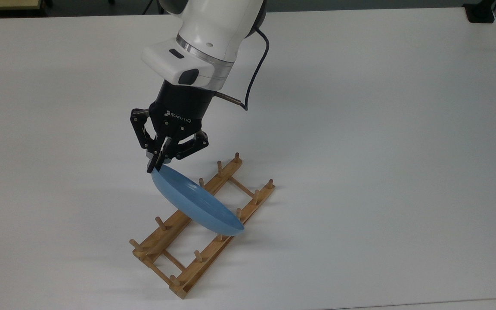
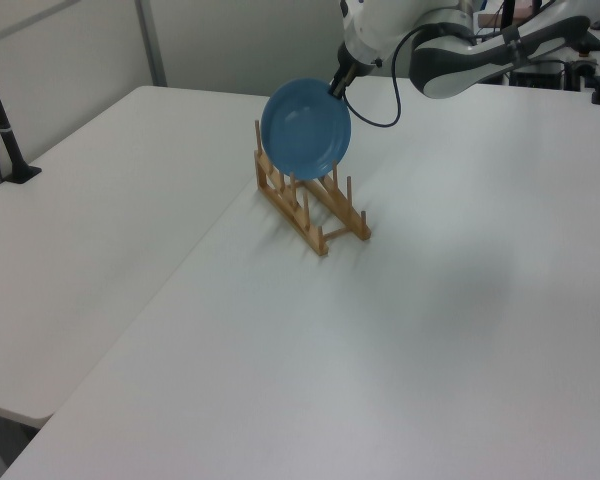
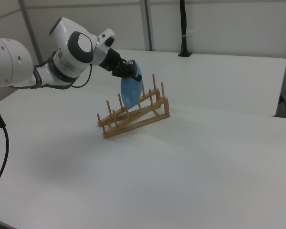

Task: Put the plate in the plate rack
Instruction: 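Lower the upright plate between the rack pegs, then open the gripper to release the plate in the rack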

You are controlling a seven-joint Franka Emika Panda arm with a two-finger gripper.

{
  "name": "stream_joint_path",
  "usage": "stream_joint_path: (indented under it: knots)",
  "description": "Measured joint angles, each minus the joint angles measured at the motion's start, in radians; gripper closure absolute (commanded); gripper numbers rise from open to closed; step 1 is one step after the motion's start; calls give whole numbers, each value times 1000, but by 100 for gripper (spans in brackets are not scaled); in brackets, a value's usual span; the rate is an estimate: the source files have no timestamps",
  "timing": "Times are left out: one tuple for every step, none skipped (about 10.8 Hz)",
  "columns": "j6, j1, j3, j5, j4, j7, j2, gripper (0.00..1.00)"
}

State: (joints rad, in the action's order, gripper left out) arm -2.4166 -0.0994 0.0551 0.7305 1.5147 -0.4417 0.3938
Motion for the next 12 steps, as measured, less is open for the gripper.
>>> stream_joint_path:
  knots:
    - [0, -3, -1, 0, 3, 0, 0, 93]
    - [0, -11, -2, 2, 4, 0, 0, 88]
    - [0, -20, -2, 2, 5, 0, 0, 84]
    - [0, -29, -3, 2, 8, 0, 0, 67]
    - [0, -34, -3, 2, 10, 0, 1, 57]
    - [0, -38, -4, 2, 12, 0, 1, 20]
    - [0, -39, -4, 2, 12, 0, 1, 0]
    - [0, -40, -4, 2, 11, -3, 1, 0]
    - [0, -40, -4, 2, 9, -20, 1, 0]
    - [0, -40, -4, 2, 6, -35, -1, 0]
    - [0, -40, -4, -5, 3, -48, -6, 0]
    - [3, -39, -4, -50, 3, -55, -15, 0]
